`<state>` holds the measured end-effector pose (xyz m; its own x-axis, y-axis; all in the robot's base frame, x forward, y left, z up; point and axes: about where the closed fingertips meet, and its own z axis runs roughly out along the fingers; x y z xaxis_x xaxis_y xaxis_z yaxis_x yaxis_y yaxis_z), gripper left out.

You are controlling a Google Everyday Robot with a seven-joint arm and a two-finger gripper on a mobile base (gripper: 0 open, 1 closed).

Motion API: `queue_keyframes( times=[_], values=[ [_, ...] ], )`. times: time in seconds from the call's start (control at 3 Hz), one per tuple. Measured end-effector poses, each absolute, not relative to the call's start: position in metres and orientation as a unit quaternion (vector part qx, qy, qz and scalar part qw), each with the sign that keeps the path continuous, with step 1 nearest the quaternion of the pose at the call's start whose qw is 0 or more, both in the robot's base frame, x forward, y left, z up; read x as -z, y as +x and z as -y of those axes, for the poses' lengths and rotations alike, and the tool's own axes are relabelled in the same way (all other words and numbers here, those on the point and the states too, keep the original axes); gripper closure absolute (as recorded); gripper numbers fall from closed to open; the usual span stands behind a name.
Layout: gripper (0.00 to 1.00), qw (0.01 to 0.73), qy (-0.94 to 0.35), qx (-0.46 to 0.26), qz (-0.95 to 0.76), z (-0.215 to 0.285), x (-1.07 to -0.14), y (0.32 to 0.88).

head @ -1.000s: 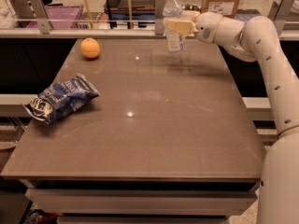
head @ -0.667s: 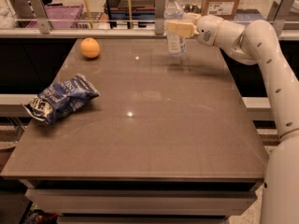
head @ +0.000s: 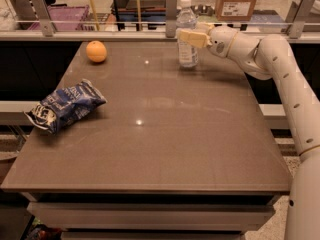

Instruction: Place blue plastic bottle upright

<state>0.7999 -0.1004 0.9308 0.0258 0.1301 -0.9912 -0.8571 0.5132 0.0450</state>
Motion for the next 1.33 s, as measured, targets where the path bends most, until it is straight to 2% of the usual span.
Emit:
queue_keyframes(
  times=[0.67,1.0,1.33],
  values=[
    [1.00,0.642,-0.306,-0.379,-0.592,0.1051,-0.9179,0.7946],
    [0.83,0.641,-0.308,-0.381,-0.591,0.1015,-0.9181,0.7947],
    [0.59,0.641,-0.308,-0.381,-0.591,0.1013,-0.9181,0.7947]
  ],
)
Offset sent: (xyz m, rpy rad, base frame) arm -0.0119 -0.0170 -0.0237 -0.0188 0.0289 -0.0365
